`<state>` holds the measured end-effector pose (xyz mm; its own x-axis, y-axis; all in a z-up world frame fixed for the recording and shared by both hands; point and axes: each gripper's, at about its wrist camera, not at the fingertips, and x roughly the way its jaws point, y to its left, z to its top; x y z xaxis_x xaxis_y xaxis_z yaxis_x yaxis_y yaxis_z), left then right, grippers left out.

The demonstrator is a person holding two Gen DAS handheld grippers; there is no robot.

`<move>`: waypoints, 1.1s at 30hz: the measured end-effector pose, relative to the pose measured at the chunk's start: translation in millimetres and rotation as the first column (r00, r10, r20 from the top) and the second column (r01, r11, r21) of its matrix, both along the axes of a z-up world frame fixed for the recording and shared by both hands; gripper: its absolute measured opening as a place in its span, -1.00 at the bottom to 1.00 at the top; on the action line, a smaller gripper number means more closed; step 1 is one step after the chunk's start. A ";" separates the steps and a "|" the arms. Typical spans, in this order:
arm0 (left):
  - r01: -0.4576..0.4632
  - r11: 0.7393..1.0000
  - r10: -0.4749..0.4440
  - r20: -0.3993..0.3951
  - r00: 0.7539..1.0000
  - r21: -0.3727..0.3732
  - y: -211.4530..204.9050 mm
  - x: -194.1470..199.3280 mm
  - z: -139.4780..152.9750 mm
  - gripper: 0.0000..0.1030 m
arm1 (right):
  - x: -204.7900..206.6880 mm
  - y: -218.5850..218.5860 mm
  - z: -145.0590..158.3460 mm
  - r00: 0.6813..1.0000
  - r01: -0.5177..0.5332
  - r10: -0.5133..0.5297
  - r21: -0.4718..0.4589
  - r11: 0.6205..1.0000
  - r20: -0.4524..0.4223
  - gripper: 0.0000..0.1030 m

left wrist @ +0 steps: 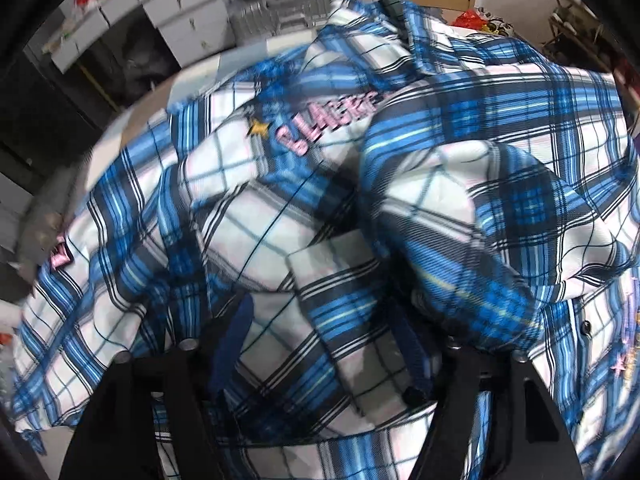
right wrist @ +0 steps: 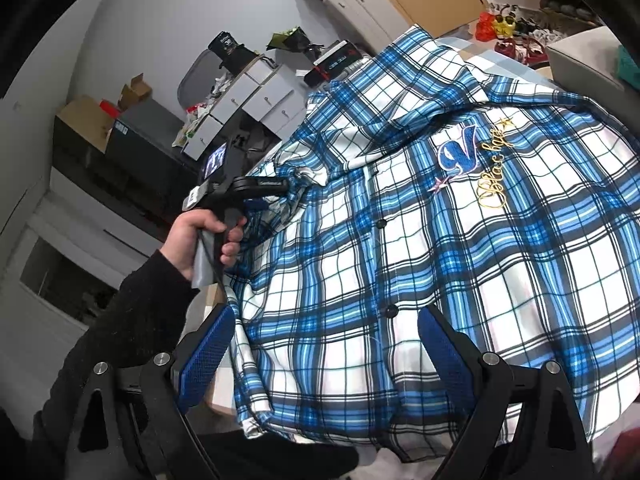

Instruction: Fold large clothes

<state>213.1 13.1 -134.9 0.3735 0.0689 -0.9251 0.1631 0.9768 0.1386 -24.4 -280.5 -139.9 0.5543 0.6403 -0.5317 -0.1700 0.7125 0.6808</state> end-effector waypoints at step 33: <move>-0.160 0.957 0.132 0.130 0.983 0.240 68.6 13.1 21.9 0.53 | -0.2 -7.6 -2.6 1.000 0.000 0.001 0.028 1.000 -0.023 0.82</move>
<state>226.2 81.6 -113.0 0.4414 0.3527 -0.8251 -0.0090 0.9212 0.3889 -24.5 -288.1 -142.5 0.5420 0.6552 -0.5263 -0.1544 0.6932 0.7040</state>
